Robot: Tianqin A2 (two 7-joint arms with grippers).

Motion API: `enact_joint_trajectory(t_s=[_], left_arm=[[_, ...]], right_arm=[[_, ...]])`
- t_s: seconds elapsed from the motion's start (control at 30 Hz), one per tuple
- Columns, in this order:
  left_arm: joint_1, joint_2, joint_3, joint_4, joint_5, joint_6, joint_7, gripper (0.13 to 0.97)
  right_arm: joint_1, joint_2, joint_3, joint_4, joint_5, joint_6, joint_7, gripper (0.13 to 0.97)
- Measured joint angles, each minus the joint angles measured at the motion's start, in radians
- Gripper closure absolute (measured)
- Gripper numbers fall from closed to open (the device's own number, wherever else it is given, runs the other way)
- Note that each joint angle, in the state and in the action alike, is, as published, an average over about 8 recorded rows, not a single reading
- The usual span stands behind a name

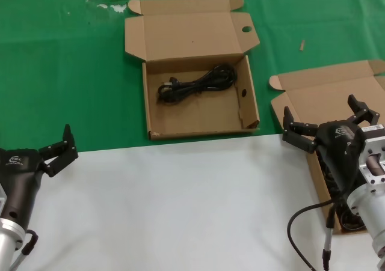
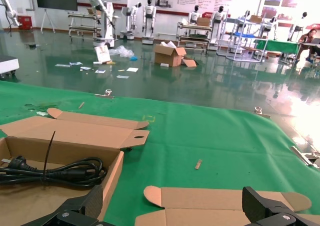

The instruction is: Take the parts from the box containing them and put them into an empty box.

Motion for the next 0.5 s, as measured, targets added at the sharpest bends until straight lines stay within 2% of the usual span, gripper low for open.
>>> enact_joint_trajectory(t_s=[0.5], left_arm=[[0.0, 0.0, 0.0, 0.0, 0.0, 0.0, 0.0, 0.132]], right_arm=[[0.0, 0.0, 0.0, 0.0, 0.0, 0.0, 0.0, 0.129]])
